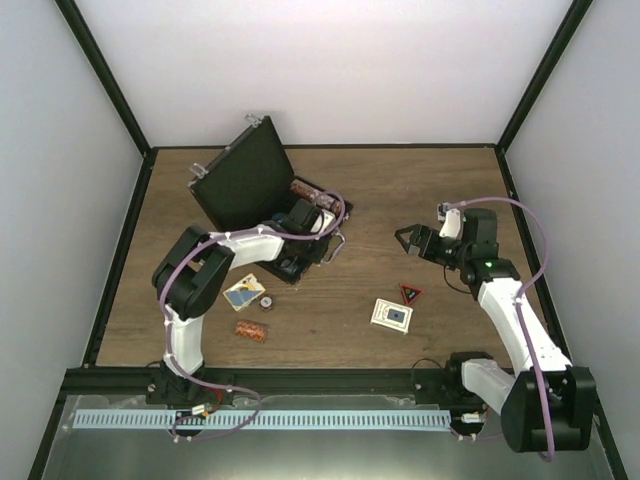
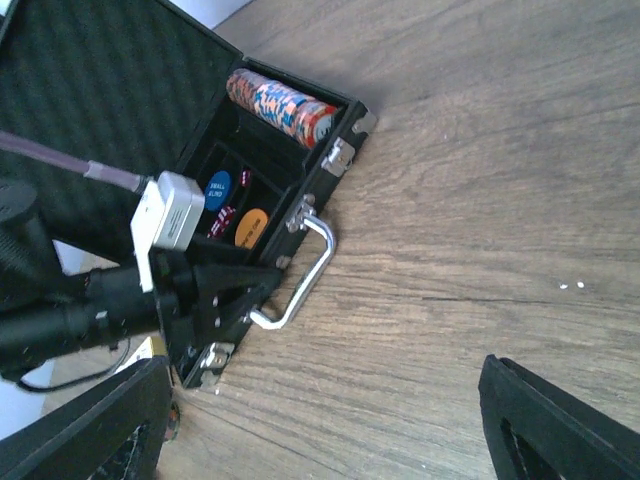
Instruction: Pack up texas hold em set
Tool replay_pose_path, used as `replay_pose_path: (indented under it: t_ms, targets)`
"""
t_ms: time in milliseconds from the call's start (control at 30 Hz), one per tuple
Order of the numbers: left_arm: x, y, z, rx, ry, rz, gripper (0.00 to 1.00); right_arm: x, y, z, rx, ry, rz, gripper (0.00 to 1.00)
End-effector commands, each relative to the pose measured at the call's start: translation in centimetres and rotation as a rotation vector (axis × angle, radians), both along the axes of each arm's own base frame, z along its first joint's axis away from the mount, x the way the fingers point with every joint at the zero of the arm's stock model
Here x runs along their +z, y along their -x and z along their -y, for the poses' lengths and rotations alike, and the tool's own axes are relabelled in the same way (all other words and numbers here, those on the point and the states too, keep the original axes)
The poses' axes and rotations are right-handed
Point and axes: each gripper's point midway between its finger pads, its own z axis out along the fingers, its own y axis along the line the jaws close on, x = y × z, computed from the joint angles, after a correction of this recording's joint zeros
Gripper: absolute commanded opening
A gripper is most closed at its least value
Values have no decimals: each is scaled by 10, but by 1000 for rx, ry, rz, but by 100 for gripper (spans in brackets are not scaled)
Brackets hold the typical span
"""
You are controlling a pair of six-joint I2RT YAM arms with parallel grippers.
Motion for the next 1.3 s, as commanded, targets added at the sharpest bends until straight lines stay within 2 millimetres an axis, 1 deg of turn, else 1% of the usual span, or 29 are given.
replay_pose_path:
  t_ms: [0,100,200,267,333,367,467,567,700,767,900,967,1033,1133,1233,1267]
  targets:
    - [-9,72,30,-176,19,-80,33,-1,1,-7,47,-11,-28,86]
    - [-6,98,44,-235,21,-57,33,-3,0,-9,57,-26,-45,85]
    - [-5,114,50,-258,25,-56,33,-3,-2,-12,65,-41,-54,85]
    - [-1,121,53,-263,36,-52,33,-3,-3,-11,60,-43,-56,85]
    - [4,123,53,-257,50,-48,34,-3,-4,-10,46,-41,-57,85]
    - [9,122,53,-251,60,-41,36,-3,-4,-9,40,-39,-55,85]
    - [25,121,52,-237,80,-15,50,-2,-3,-5,16,-32,-51,86]
    - [52,116,49,-202,113,35,63,-2,1,-4,15,-18,-65,86]
    - [101,113,47,-167,198,116,85,-4,7,-1,8,8,-88,89]
    - [124,113,43,-152,226,149,92,-5,10,-1,6,24,-94,91]
    - [154,117,21,-60,250,171,98,-18,17,-8,17,43,-139,91]
    - [160,120,2,19,253,173,100,-28,20,-14,24,55,-172,91]
    - [163,125,-16,86,255,163,100,-41,24,-21,32,86,-214,90]
    - [158,133,-40,153,259,126,100,-58,33,-38,62,142,-265,89]
    - [139,141,-65,226,256,47,100,-70,48,-54,76,167,-316,89]
    - [131,142,-74,255,250,19,100,-76,55,-56,77,175,-336,89]
